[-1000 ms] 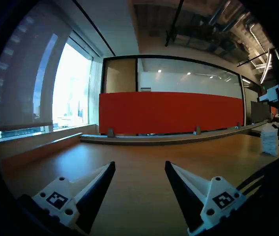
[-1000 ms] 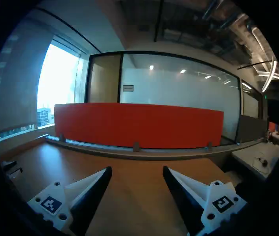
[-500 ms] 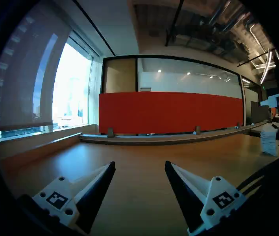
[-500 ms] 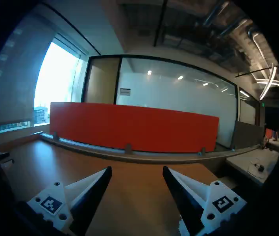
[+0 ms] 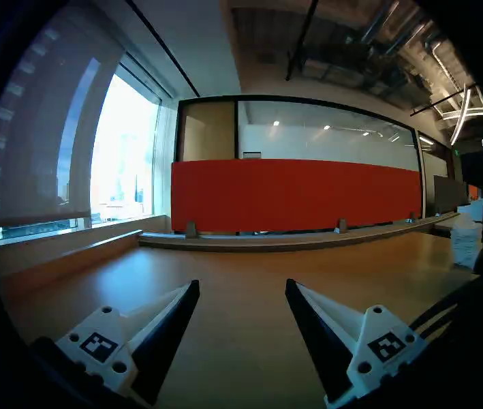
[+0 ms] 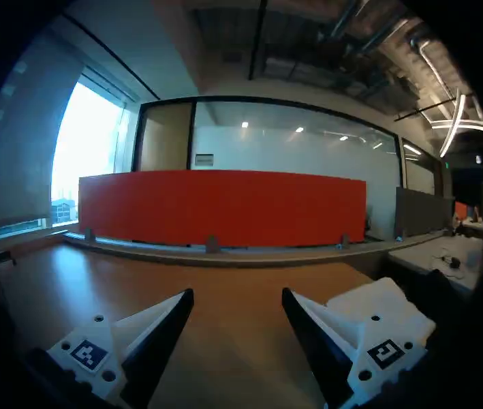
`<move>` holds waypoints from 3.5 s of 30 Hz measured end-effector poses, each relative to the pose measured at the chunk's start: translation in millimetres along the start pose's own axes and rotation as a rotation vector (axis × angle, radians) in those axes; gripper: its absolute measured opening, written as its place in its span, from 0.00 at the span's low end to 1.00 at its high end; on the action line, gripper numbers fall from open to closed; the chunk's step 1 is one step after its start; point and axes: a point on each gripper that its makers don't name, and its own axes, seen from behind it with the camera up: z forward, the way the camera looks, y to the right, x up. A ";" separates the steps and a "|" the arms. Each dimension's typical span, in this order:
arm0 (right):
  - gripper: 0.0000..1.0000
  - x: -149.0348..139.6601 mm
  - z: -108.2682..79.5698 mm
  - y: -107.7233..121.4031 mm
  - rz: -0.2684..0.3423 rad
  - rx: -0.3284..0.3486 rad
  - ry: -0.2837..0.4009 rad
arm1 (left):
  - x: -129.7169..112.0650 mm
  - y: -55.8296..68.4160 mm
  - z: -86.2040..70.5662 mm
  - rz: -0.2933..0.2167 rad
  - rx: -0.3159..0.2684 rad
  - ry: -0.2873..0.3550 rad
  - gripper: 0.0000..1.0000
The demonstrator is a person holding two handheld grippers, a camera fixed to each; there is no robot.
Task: Fold towel
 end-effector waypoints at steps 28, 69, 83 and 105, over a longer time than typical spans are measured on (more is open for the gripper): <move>1.00 -52.3 -15.0 -1.5 0.005 -0.002 0.017 | 0.1 0.4 -0.3 0.000 0.000 0.000 0.94; 1.00 -46.0 -20.8 -3.9 0.022 0.015 0.050 | 0.4 0.8 -0.5 0.000 0.000 -0.001 0.94; 1.00 -46.5 -20.2 -4.4 0.022 0.015 0.050 | 1.0 0.2 -1.1 0.000 0.000 -0.001 0.94; 1.00 -46.3 -21.2 -3.8 0.022 0.016 0.050 | -0.5 -0.2 -0.2 -0.002 0.000 -0.001 0.94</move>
